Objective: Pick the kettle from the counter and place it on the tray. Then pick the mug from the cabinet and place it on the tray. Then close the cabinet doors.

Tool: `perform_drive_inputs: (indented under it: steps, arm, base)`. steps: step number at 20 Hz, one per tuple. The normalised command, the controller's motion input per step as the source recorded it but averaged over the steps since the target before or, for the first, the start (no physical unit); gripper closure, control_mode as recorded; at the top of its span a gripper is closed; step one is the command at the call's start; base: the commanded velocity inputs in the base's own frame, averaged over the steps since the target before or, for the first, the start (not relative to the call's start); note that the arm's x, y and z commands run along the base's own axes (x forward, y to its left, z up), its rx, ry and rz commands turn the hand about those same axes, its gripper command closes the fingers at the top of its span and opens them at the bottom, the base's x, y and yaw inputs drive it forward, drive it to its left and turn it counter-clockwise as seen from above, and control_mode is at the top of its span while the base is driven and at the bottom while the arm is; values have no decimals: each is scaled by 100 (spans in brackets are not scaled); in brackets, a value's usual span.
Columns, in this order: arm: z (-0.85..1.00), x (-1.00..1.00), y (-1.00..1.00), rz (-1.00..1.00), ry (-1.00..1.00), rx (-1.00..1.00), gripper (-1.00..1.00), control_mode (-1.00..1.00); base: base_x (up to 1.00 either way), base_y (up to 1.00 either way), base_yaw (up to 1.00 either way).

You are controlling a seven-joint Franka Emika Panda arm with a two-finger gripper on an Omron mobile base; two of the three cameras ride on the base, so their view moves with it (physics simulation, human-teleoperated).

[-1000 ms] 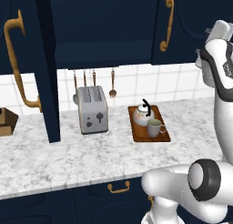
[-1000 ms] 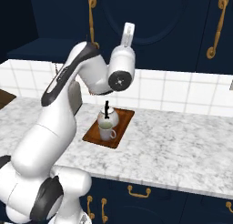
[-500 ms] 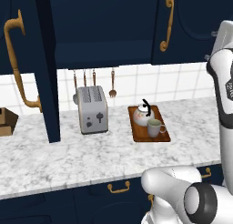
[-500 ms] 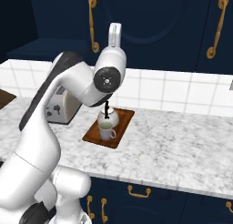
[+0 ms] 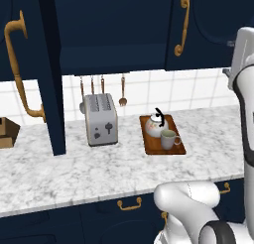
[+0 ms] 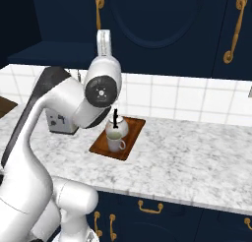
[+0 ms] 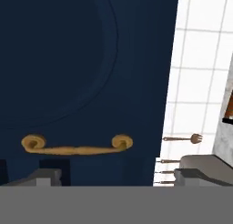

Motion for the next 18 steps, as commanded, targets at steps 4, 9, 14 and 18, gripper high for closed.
perform_drive_inputs:
  steps: [4,9,14,18]
  arm:
    - [-9,-60,100,0,3,-12,-100,-100]
    - [-19,-55,90,1,16,-15,-100,-100]
    - [-28,-40,43,11,11,-10,-100,-100]
    - [-19,-38,79,1,0,-7,-100,-100]
  base:
    - [0,0,0]
    - [0,0,0]
    - [0,0,0]
    - [0,0,0]
